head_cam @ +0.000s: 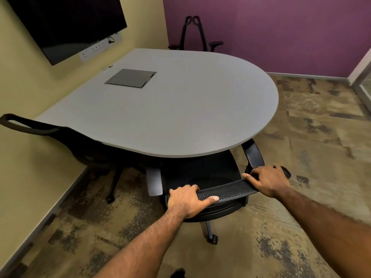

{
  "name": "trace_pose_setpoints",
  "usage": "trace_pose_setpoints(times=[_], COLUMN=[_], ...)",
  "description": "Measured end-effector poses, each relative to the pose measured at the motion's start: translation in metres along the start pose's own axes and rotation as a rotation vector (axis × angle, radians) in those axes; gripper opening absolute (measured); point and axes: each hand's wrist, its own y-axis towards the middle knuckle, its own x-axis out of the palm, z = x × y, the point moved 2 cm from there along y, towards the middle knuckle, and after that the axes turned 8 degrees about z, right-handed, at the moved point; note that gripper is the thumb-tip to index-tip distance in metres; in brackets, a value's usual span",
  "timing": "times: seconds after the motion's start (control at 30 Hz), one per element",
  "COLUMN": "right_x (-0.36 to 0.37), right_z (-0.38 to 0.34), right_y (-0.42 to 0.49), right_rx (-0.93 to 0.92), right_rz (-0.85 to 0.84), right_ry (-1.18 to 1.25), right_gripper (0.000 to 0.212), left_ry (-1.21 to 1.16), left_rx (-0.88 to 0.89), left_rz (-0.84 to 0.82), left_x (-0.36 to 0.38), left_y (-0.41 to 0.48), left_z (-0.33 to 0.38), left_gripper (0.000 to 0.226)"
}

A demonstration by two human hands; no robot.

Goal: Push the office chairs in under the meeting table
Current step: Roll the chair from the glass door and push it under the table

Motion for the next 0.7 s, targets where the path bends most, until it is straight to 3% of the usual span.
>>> trace_pose_setpoints(times=[0.33, 0.7], right_x=[-0.006, -0.001], right_z=[-0.087, -0.153], right_y=[0.028, 0.046], right_rx=[-0.142, -0.017], right_rz=[-0.08, 0.018], right_ry=[0.13, 0.206], right_gripper=[0.102, 0.096], left_ry=[0.026, 0.076], left_rx=[0.146, 0.254], left_rz=[-0.012, -0.065], left_x=[-0.043, -0.079], left_y=[0.036, 0.081], left_z=[-0.103, -0.182], left_gripper=[0.11, 0.096])
